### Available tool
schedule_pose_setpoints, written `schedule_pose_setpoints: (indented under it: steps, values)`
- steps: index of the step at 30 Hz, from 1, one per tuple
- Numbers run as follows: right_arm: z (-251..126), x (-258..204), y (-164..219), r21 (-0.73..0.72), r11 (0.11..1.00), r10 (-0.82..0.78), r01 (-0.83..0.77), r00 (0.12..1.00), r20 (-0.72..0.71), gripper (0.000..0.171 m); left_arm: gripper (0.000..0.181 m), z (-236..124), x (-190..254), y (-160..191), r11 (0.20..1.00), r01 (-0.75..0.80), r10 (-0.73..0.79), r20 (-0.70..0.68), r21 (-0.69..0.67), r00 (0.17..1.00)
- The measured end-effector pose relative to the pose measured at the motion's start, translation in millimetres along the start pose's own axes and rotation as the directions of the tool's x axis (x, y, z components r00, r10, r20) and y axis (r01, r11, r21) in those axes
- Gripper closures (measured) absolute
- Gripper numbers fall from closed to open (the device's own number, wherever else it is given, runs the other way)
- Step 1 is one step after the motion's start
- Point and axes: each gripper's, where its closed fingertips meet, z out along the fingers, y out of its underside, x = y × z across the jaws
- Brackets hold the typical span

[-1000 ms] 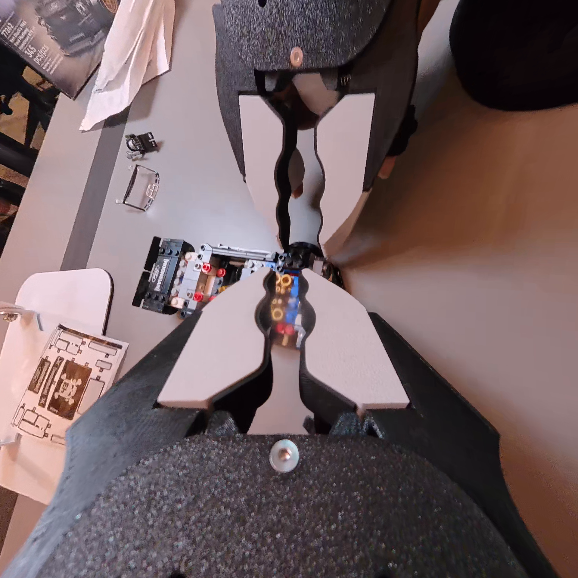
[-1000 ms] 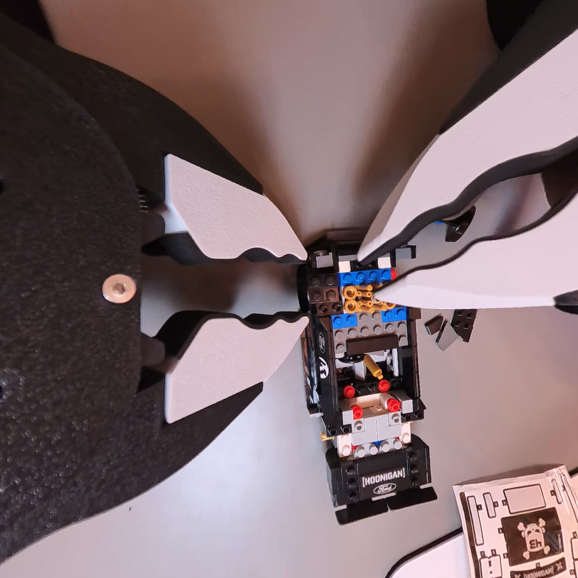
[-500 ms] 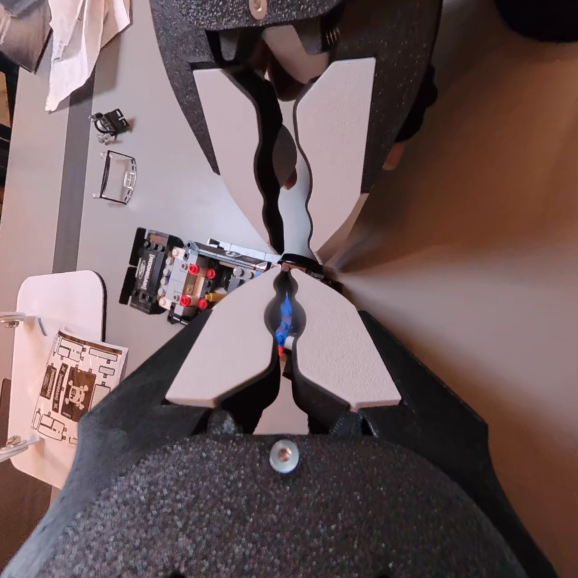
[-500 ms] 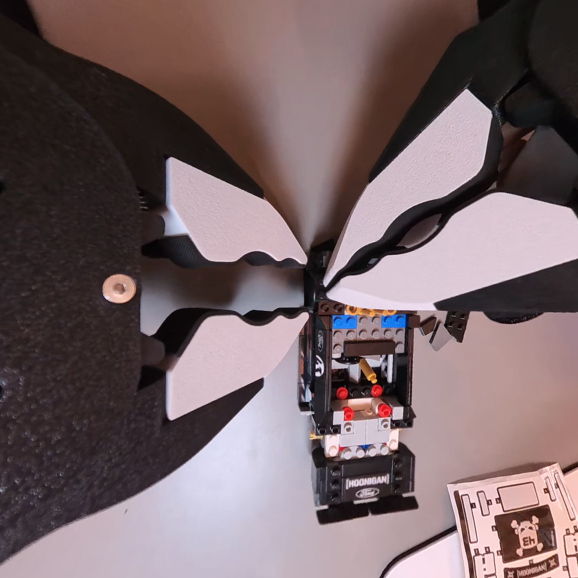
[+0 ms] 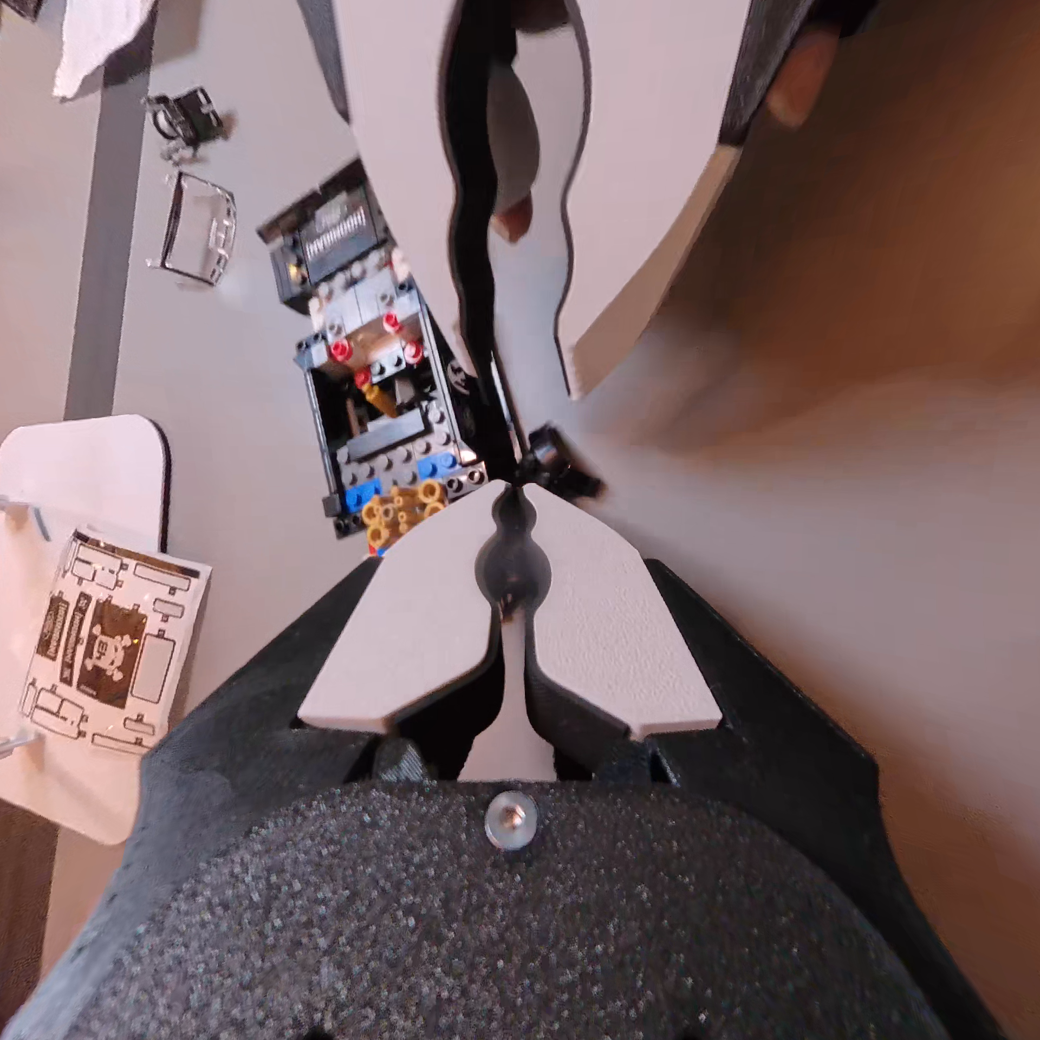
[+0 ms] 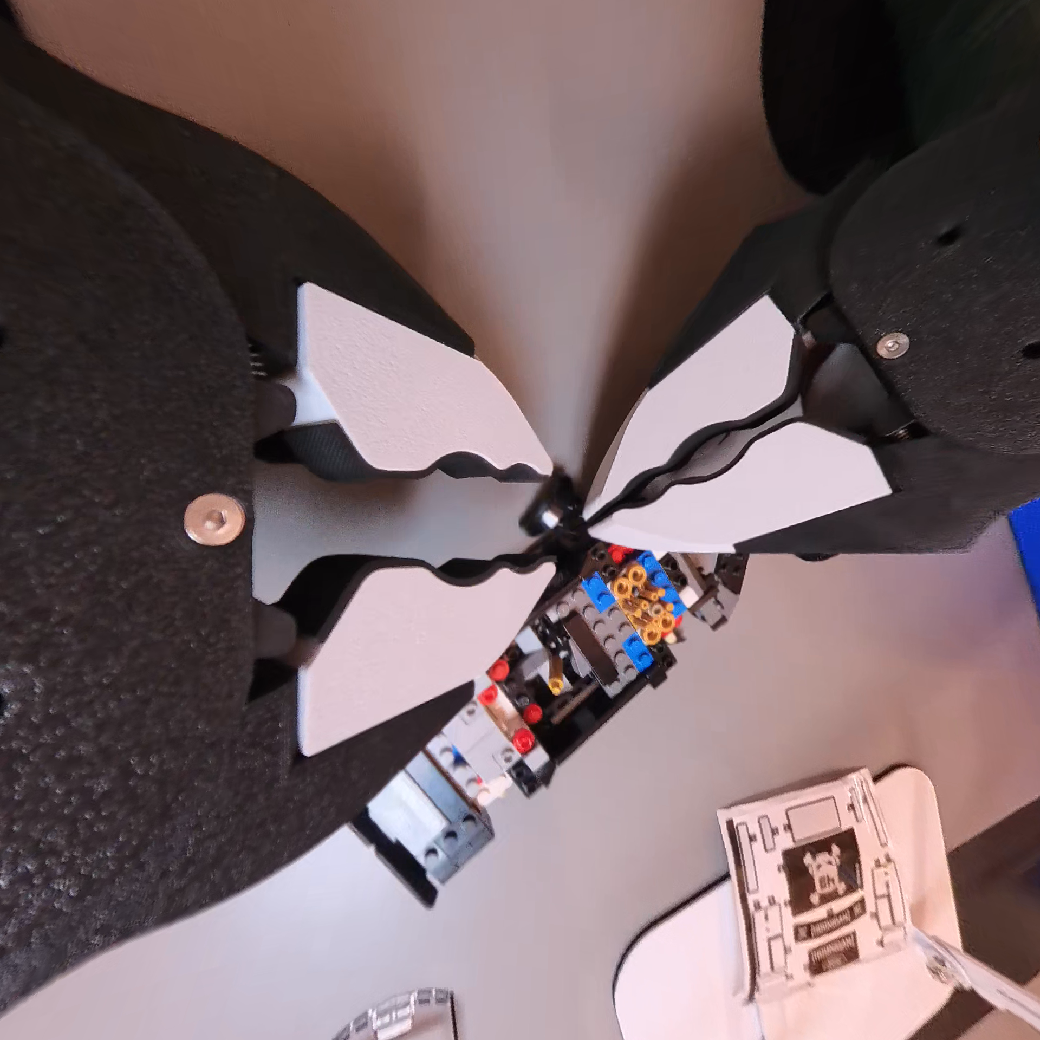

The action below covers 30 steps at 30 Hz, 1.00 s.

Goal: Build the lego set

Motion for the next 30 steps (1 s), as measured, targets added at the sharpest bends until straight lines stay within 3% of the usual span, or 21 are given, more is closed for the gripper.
schedule_pose_setpoints:
  steps: [6,10,15,18,22,30]
  values:
    - [7,2,1,-0.031,0.998,-0.060,0.059,0.998,-0.012,0.146,0.181,-8,-9,2,0.999,0.024,-0.025,0.023,0.046,0.999]
    - [9,-4,6,-0.043,0.996,-0.081,0.081,0.997,0.004,0.146,0.171,-28,-23,1,0.977,0.149,-0.149,-0.009,0.154,0.989]
    - [12,-6,9,-0.052,0.995,-0.081,0.082,0.997,0.011,0.146,0.146,-42,-43,11,0.926,0.298,-0.296,-0.043,0.232,0.954]
    - [14,-8,11,-0.058,0.995,-0.079,0.080,0.997,0.018,0.146,0.122,-34,-40,22,0.909,0.369,-0.354,-0.111,0.194,0.929]
    - [16,-10,14,-0.062,0.995,-0.079,0.081,0.996,0.029,0.146,0.107,-18,-31,27,0.919,0.373,-0.354,-0.153,0.127,0.923]
    - [11,-8,21,-0.067,0.996,-0.050,0.052,0.998,0.034,0.146,0.127,-18,-13,19,0.955,0.277,-0.258,-0.164,0.106,0.952]
